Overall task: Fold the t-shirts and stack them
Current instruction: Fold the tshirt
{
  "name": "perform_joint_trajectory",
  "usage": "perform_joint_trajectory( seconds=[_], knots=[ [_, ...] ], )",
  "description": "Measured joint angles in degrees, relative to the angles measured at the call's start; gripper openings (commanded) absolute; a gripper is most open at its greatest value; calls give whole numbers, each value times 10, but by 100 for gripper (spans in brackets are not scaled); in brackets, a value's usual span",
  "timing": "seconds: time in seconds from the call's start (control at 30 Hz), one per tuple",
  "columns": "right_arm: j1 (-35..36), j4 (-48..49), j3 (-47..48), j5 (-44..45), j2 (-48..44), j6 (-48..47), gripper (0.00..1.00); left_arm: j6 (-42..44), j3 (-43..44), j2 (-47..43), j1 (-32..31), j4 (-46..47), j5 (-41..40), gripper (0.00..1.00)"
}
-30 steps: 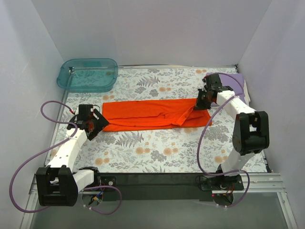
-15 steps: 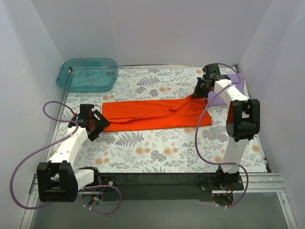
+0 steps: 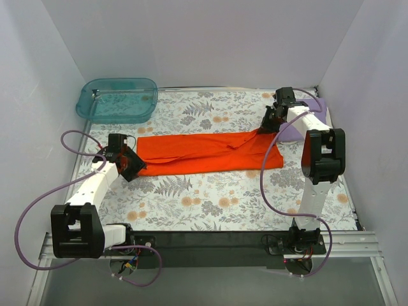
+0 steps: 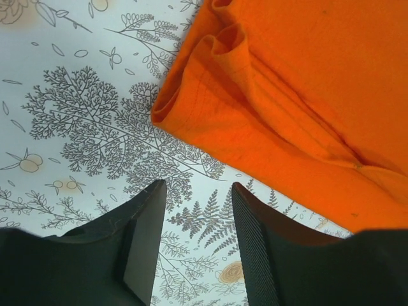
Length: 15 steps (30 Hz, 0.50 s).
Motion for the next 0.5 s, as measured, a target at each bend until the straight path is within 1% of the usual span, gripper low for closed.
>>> perform_joint_trajectory(
  seconds=[0.07,0.17,0.27,0.4,0.5],
  knots=[
    [-3,0,-1,0,0,0,6,-2,7,9,-4,1,7,37],
    [-5,0,-4,0,0,-1,6,-7,21,29,-15,2,13,34],
    [-6,-1,-12,2,0,-1,6,-15,36,51,-39,11,14,30],
    [-7,0,-17,3,0,-2,6,-32,49,89,-80,33,13,29],
    [-9,0,-18,2,0,-2,6,-43,54,120,-100,46,8,27]
  ],
)
